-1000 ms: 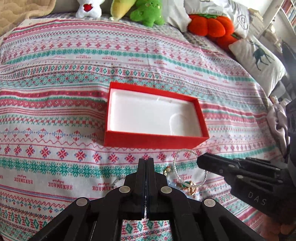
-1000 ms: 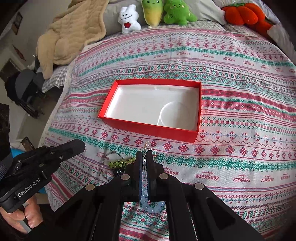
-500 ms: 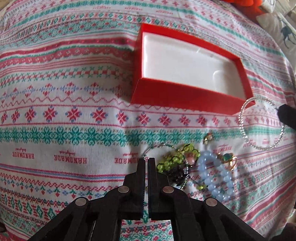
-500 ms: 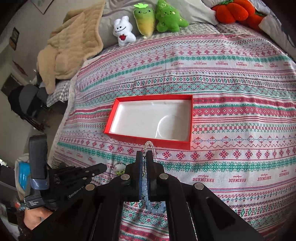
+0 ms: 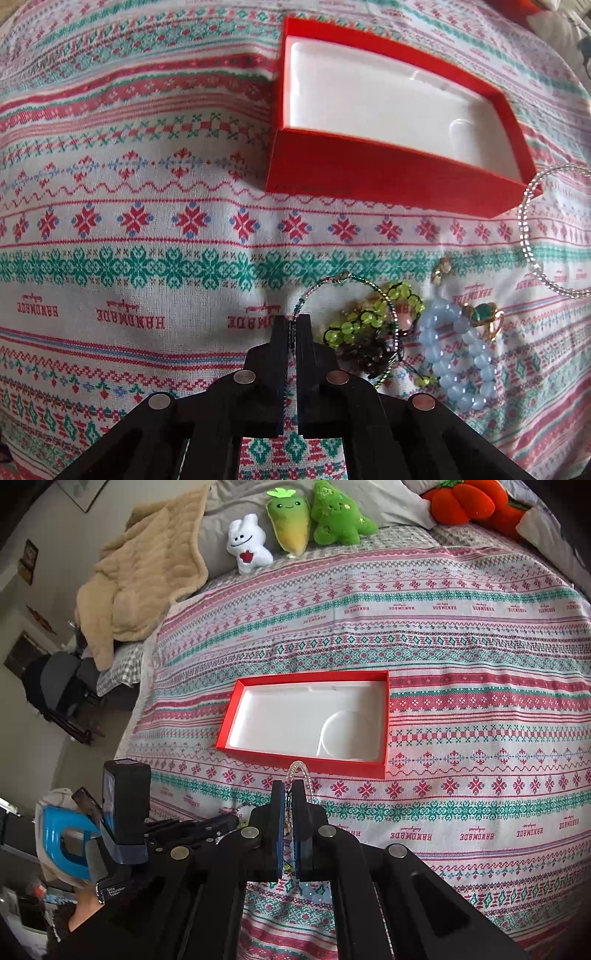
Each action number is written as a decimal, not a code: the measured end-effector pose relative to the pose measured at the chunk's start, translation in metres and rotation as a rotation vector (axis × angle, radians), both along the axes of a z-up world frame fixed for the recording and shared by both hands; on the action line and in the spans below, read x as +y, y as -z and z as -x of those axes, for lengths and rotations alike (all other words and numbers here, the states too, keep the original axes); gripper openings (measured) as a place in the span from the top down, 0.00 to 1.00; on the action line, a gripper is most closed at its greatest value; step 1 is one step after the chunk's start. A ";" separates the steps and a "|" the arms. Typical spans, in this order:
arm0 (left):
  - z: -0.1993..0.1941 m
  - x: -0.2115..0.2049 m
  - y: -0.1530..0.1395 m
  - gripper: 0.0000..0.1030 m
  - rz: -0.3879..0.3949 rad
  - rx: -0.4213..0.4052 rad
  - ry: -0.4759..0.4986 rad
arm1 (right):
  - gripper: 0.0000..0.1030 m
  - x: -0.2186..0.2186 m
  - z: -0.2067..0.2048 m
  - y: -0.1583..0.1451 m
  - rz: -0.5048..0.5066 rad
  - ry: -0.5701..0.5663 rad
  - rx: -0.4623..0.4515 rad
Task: Organize jewelry
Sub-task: 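Carry both hoop bracelets into the red box with both tools, then open both tools to release the hoops in the box and withdraw, then grasp the light blue bead bracelet with the right tool while the left tool grasps the green-and-black bracelet, then carry both bead bracelets over the red box with both tools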
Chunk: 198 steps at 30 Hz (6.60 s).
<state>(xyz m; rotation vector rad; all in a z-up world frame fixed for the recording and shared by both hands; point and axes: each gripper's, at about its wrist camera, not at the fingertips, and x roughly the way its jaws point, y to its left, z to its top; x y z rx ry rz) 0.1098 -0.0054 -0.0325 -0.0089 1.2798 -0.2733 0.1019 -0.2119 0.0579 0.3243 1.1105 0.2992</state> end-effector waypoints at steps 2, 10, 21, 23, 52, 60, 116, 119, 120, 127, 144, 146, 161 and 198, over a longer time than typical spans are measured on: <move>0.001 -0.004 -0.017 1.00 0.007 -0.047 0.008 | 0.97 -0.002 -0.001 -0.004 -0.002 0.004 -0.008; -0.009 -0.025 -0.084 1.00 0.117 -0.209 0.026 | 0.97 -0.013 -0.006 -0.020 -0.027 0.039 -0.044; -0.059 -0.037 -0.078 1.00 0.424 -0.225 -0.007 | 0.97 -0.039 -0.023 -0.011 -0.061 0.100 -0.060; -0.069 -0.037 -0.065 1.00 0.455 -0.203 -0.020 | 0.97 -0.042 -0.028 -0.009 -0.064 0.110 -0.064; -0.079 -0.028 -0.028 0.84 0.067 -0.207 -0.074 | 0.88 -0.028 -0.073 0.041 0.033 0.121 -0.037; -0.043 -0.030 -0.049 0.37 0.039 -0.260 -0.028 | 0.67 -0.036 -0.046 0.018 0.055 0.115 -0.066; 0.062 0.021 0.004 0.20 -0.058 -0.170 0.095 | 0.71 0.020 0.054 0.109 0.274 -0.117 0.112; 0.061 0.020 0.005 0.24 -0.041 -0.161 0.099 | 0.83 0.027 0.050 0.110 0.295 -0.134 0.112; 0.060 0.021 0.006 0.27 -0.025 -0.153 0.097 | 0.86 0.028 0.050 0.110 0.300 -0.135 0.113; 0.046 0.023 0.009 0.59 0.048 -0.136 0.103 | 0.88 0.019 0.053 0.102 0.282 -0.122 0.119; 0.017 -0.005 0.016 0.68 0.048 -0.220 0.245 | 0.88 -0.004 0.061 0.088 0.253 -0.098 0.101; 0.018 -0.010 0.018 0.68 0.036 -0.221 0.261 | 0.88 -0.004 0.059 0.088 0.254 -0.099 0.102; -0.006 -0.036 0.017 0.68 0.074 -0.234 0.328 | 0.88 0.000 0.050 0.097 0.252 -0.087 0.130; 0.009 -0.027 -0.062 0.94 0.138 -0.360 0.241 | 0.88 -0.015 0.052 0.023 0.129 -0.055 -0.041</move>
